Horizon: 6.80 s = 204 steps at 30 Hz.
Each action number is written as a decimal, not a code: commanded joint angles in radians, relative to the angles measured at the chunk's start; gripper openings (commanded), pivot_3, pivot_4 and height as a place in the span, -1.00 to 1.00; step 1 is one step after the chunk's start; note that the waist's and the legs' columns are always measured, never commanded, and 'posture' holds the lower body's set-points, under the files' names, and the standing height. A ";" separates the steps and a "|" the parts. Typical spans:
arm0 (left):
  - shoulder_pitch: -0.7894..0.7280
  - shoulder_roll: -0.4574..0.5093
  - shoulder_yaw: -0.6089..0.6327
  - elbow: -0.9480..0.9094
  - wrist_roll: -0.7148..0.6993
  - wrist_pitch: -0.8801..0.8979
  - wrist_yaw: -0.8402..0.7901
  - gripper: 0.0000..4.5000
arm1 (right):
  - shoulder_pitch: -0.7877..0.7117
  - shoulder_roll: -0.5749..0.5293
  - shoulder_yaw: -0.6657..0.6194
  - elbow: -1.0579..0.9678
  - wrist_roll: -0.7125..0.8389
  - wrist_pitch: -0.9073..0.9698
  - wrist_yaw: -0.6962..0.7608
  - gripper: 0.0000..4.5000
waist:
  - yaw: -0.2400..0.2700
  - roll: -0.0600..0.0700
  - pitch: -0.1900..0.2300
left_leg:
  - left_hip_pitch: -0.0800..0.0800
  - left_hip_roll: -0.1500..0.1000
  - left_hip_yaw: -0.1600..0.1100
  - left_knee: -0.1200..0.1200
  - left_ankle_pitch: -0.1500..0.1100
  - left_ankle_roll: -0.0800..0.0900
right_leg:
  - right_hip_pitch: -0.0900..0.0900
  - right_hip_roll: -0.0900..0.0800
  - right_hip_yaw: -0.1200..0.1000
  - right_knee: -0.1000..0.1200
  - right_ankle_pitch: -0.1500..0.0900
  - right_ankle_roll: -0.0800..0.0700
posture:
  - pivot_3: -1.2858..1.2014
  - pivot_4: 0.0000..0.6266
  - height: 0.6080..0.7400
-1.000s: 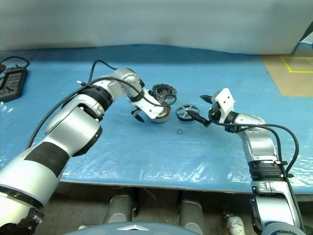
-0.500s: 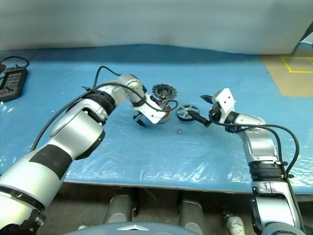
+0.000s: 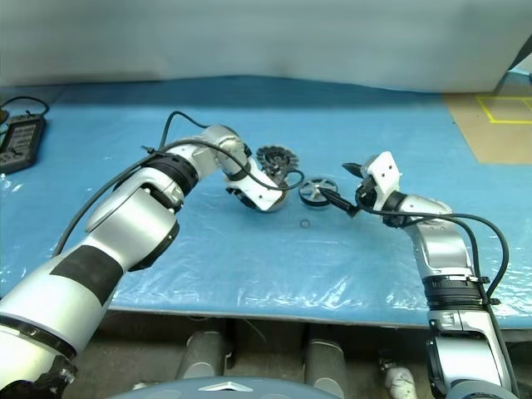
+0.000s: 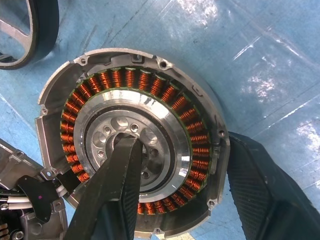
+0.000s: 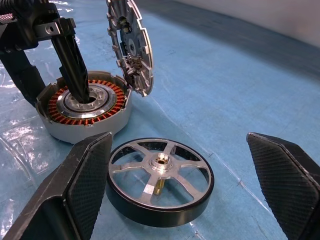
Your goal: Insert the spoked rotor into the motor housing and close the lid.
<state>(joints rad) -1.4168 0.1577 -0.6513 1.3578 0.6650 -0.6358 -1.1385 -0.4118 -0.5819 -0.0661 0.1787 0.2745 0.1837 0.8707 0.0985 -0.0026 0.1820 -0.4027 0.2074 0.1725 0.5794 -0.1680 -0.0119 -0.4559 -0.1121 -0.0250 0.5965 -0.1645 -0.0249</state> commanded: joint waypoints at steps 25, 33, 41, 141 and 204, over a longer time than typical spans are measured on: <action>0.140 0.165 0.041 -0.291 -0.297 -0.112 -0.475 -0.07 | -0.155 0.053 0.030 0.157 -0.025 -0.093 0.052 1.00 | 0.003 0.000 0.000 | -0.002 0.001 0.001 -0.003 0.000 0.000 | -0.001 0.000 0.000 -0.004 0.000 0.000 | 0.03 -0.52 1.00; 0.227 0.345 -0.194 -0.666 -0.549 0.050 -0.476 -0.07 | -0.170 0.066 0.031 0.181 -0.030 -0.115 0.058 1.00 | 0.002 0.000 0.000 | -0.002 0.003 0.002 -0.003 0.000 0.000 | -0.003 0.001 0.000 -0.001 0.000 0.000 | 0.03 -0.52 1.00; 0.234 0.401 -0.262 -0.766 -0.602 0.105 -0.476 0.35 | -0.184 0.074 0.033 0.200 -0.034 -0.126 0.065 1.00 | -0.001 0.000 0.000 | 0.000 0.003 0.003 -0.003 0.000 -0.001 | -0.003 0.002 0.001 0.000 0.000 0.000 | 0.03 -0.52 1.00; 1.256 0.406 0.636 -1.328 -1.120 0.689 -0.024 0.94 | 0.117 0.092 0.200 -0.106 -0.087 0.061 0.015 -0.73 | -0.032 -0.001 -0.002 | 0.016 0.003 0.004 -0.007 -0.001 -0.007 | 0.003 0.004 0.007 0.008 -0.009 0.011 | 0.03 -0.52 1.00; 1.348 0.414 0.678 -1.329 -1.084 0.619 0.008 0.94 | -0.120 0.322 0.435 -0.045 -0.110 0.187 0.115 -0.73 | -0.033 -0.002 -0.002 | 0.018 0.004 0.004 -0.008 -0.002 -0.009 | 0.003 0.005 0.008 0.009 -0.007 0.006 | 0.03 -0.52 1.00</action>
<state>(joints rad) -0.0700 0.5687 0.0094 0.0628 -0.4148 -0.0010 -1.1295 -0.5269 -0.2666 0.3717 0.1434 0.1562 0.3787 0.9798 0.0659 -0.0046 0.1797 -0.3850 0.2111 0.1764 0.5712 -0.1701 -0.0209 -0.4532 -0.1068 -0.0169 0.6053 -0.1710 -0.0193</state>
